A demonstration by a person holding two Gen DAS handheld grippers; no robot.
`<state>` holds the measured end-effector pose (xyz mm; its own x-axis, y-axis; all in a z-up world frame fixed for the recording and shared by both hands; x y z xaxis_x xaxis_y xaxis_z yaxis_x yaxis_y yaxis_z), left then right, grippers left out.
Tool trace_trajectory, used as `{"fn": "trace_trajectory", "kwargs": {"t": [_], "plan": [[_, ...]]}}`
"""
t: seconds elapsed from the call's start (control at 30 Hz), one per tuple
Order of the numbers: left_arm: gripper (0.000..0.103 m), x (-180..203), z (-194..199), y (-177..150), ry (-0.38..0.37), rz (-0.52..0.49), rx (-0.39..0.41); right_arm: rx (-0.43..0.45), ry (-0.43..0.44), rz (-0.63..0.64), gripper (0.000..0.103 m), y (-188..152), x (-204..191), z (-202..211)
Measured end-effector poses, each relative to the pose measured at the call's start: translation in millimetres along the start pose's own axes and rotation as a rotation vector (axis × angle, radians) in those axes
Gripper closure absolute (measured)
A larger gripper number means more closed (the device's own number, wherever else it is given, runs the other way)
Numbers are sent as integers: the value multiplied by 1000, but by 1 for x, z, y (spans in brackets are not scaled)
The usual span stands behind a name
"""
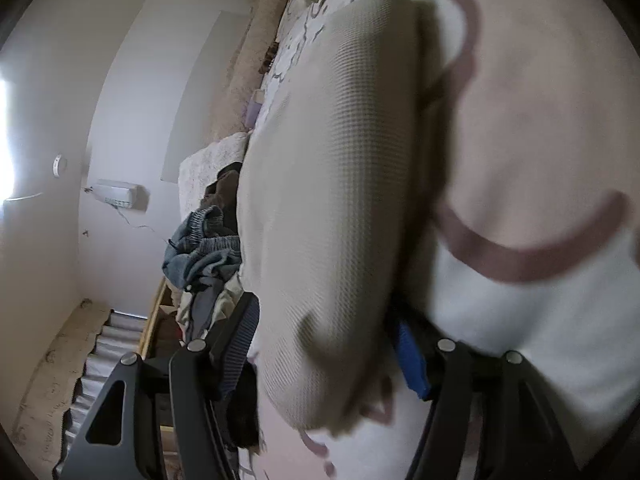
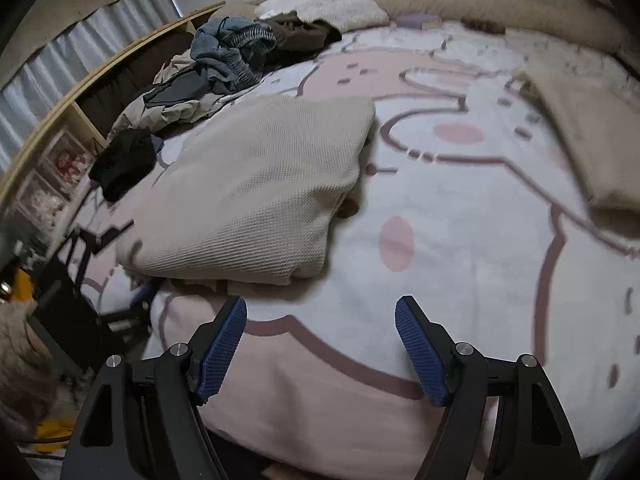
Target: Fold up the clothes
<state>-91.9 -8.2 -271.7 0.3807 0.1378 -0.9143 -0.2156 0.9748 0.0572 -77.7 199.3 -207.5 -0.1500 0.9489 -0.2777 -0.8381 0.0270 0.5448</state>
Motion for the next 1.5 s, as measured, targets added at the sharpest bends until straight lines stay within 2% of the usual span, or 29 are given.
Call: {"fn": "trace_trajectory", "kwargs": {"t": [0.1,0.17,0.23,0.3,0.37,0.43,0.5,0.63,0.73,0.8,0.87,0.93,1.0,1.03,1.17,1.33,1.43,1.5], "plan": [[38,-10,-11,6,38,-2,20,120,-136,180,26,3,-12,10],[38,-16,-12,6,58,-7,51,206,-267,417,26,-3,-29,11],[46,-17,-5,6,47,6,78,278,-378,700,26,-17,-49,8],[67,-20,-1,3,-2,43,96,332,-452,951,26,-32,-66,0],[79,-26,-2,3,-81,122,100,378,-495,1175,26,-49,-83,-13],[81,-34,-5,2,-145,206,96,419,-516,1328,26,-59,-99,-27],[81,-42,-7,2,-211,287,94,472,-547,1403,26,-56,-114,-42],[81,-49,-10,3,-308,393,102,518,-578,1456,26,-43,-138,-74],[81,-50,-8,3,-367,464,104,575,-606,1473,26,-35,-140,-89],[81,-51,-10,4,-396,499,107,603,-593,1446,26,-28,-134,-89],[81,-51,-9,5,-454,564,102,588,-596,1430,26,-26,-127,-85],[81,-54,-9,4,-512,631,96,547,-604,1463,26,-33,-126,-78],[81,-60,-11,3,-560,687,93,572,-586,1496,26,-43,-137,-68],[81,-62,-11,2,-578,706,93,591,-575,1511,20,-49,-143,-63],[81,-68,-9,0,-625,729,109,622,-573,1509,18,-46,-164,-74],[81,-73,-11,-1,-659,735,119,665,-569,1448,18,-20,-173,-97],[81,-75,-12,-2,-667,736,125,672,-618,1394,18,-1,-160,-100],[81,-75,-12,-2,-666,734,131,680,-681,1422,21,2,-148,-95]]}}
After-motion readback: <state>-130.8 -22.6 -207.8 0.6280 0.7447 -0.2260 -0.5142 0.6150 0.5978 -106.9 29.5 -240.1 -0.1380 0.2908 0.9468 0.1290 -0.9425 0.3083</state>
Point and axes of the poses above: each gripper's, at about its wrist camera, not at the fingertips, and z roughly against the way its jaws point, x to its right, y to its top, the point moved 8 cm from there along -z, roughly the way its jaws point, and after that the axes turned 6 degrees about -z, right-handed, at the moved point
